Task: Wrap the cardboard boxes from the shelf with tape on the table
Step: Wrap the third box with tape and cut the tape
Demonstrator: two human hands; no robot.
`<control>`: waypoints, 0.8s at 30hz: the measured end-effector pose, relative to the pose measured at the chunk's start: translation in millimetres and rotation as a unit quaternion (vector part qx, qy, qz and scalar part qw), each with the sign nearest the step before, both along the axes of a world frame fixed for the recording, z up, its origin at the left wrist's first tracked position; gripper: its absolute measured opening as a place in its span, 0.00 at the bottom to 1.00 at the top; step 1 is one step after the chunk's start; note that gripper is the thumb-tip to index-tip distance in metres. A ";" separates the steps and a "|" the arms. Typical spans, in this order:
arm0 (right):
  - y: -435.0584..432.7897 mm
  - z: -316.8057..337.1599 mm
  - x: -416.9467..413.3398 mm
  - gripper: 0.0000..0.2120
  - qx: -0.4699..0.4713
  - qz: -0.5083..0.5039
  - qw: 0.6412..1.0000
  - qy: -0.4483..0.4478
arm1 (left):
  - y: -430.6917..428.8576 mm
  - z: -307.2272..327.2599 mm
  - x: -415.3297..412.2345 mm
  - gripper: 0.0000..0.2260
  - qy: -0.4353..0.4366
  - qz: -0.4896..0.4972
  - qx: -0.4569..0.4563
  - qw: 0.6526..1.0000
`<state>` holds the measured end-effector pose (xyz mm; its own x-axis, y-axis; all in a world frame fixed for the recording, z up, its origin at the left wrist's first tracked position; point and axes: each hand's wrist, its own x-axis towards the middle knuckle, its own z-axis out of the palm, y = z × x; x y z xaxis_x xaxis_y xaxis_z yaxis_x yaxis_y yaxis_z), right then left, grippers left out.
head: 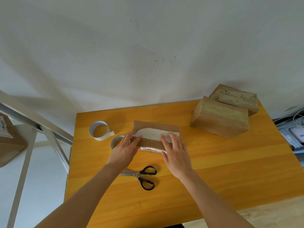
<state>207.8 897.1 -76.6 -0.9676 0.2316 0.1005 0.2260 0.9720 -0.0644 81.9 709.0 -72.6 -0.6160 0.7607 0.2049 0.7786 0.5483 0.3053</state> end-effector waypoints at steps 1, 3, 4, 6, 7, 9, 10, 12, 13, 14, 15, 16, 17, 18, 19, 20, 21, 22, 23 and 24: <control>0.5 -0.3 0.4 0.34 0.001 0.000 1.000 0.004 | -0.5 0.0 0.0 0.19 -0.002 0.004 0.000 1.000; 1.5 -0.3 0.5 0.33 -0.001 0.001 1.000 0.007 | -1.5 0.2 0.3 0.19 -0.006 0.019 0.001 1.000; 2.2 0.1 0.4 0.32 -0.001 0.002 1.000 0.007 | -1.8 0.3 0.4 0.20 -0.008 0.027 0.002 1.000; 2.8 1.5 0.0 0.30 0.004 0.005 1.000 0.011 | -3.2 0.4 0.1 0.19 -0.012 0.038 0.001 0.999; 2.5 2.3 -0.2 0.29 0.007 0.005 1.000 0.014 | -3.9 0.6 -0.2 0.19 -0.014 0.042 0.001 0.999; 1.3 3.6 0.1 0.28 0.016 0.007 1.000 0.020 | -4.8 1.7 -0.2 0.19 -0.017 0.049 0.004 0.999; 0.3 4.2 -0.1 0.28 0.020 0.013 0.999 0.024 | -4.9 2.0 -0.1 0.19 -0.018 0.051 0.005 0.999; -3.3 5.9 -1.2 0.29 0.022 0.035 0.999 0.031 | -4.7 2.7 1.0 0.19 -0.025 0.053 0.013 0.998; -5.8 6.9 -3.7 0.30 0.019 0.050 0.998 0.033 | -4.4 2.6 1.2 0.19 -0.027 0.054 0.018 0.998; -8.8 8.5 -8.1 0.30 0.013 0.068 0.997 0.033 | -4.3 2.5 1.5 0.19 -0.028 0.054 0.022 0.998; -12.3 10.4 -13.9 0.30 0.005 0.084 0.996 0.030 | -4.4 2.1 1.8 0.19 -0.027 0.054 0.025 0.998; -16.1 12.2 -21.3 0.30 -0.005 0.098 0.995 0.022 | -4.5 1.9 2.0 0.19 -0.024 0.053 0.028 0.998; -20.3 14.5 -29.0 0.30 -0.014 0.111 0.994 0.011 | -4.9 1.7 2.4 0.19 -0.020 0.052 0.029 0.998; -24.2 16.1 -36.5 0.30 -0.023 0.124 0.992 -0.001 | -5.2 1.7 2.8 0.19 -0.016 0.049 0.027 0.998; -28.0 16.9 -42.9 0.29 -0.031 0.137 0.990 -0.014 | -6.1 1.6 3.1 0.19 -0.014 0.047 0.025 0.998; -31.5 17.1 -47.5 0.29 -0.042 0.145 0.988 -0.029 | -6.6 1.3 3.1 0.19 -0.013 0.046 0.023 0.999; -34.3 16.3 -50.4 0.28 -0.053 0.148 0.987 -0.042 | -7.1 1.2 3.0 0.19 -0.015 0.047 0.023 0.999; -36.1 15.3 -51.8 0.28 -0.060 0.145 0.986 -0.046 | -7.5 1.2 2.7 0.19 -0.019 0.048 0.023 0.998; -37.1 13.7 -52.0 0.28 -0.061 0.140 0.987 -0.045 | -7.3 1.3 1.9 0.18 -0.022 0.049 0.024 0.998; -37.0 12.0 -51.9 0.29 -0.059 0.134 0.988 -0.044 | -6.8 1.7 1.0 0.18 -0.024 0.048 0.025 0.998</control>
<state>155.9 860.1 -64.6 -0.9996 -0.0298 0.0006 -0.0294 0.9844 -0.1734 82.9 702.2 -71.0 -0.6949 0.6880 0.2090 0.7075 0.6023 0.3696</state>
